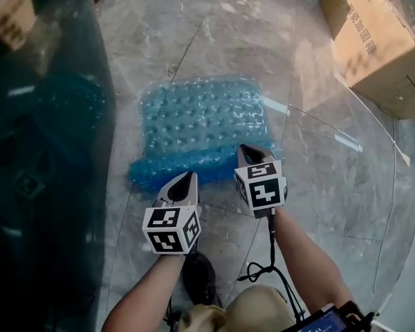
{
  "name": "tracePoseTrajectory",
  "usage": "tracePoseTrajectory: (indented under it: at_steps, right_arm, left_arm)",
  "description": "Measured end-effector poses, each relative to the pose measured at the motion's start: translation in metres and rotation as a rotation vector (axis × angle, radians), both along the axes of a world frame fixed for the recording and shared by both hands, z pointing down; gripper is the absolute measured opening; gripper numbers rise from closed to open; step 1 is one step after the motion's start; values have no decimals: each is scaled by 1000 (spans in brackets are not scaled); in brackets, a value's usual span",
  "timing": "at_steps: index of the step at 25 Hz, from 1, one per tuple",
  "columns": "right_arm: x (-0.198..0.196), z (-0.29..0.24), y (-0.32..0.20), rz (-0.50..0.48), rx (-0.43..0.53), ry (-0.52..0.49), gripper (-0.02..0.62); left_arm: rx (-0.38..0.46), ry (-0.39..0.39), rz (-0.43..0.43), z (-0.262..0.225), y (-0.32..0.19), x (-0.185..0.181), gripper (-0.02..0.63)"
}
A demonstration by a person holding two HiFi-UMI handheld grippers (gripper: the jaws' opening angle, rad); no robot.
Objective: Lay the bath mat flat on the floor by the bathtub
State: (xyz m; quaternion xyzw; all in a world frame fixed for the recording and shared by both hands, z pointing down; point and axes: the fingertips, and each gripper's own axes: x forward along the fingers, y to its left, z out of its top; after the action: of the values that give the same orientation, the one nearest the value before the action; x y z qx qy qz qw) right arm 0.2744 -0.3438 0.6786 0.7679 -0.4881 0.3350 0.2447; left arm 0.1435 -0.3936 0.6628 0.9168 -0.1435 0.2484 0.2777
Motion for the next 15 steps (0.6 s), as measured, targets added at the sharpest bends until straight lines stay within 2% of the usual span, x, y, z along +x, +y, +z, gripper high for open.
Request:
tracePoseTrajectory:
  at_steps: [3, 6, 11, 13, 15]
  right_arm:
    - [-17, 1, 23, -24, -33, 12, 9]
    - [-41, 7, 48, -39, -47, -12, 9]
    - [-64, 13, 77, -55, -24, -49, 9]
    - [-72, 11, 86, -64, -6, -91, 9]
    - [-70, -6, 86, -64, 54, -94, 9]
  left_arm:
    - [7, 7, -27, -16, -2, 5, 6]
    - [-29, -46, -85, -13, -9, 3, 6]
    - [-15, -154, -101, 16, -5, -17, 6]
    - [-3, -166, -95, 25, 5, -26, 6]
    - [27, -172, -67, 28, 16, -32, 5]
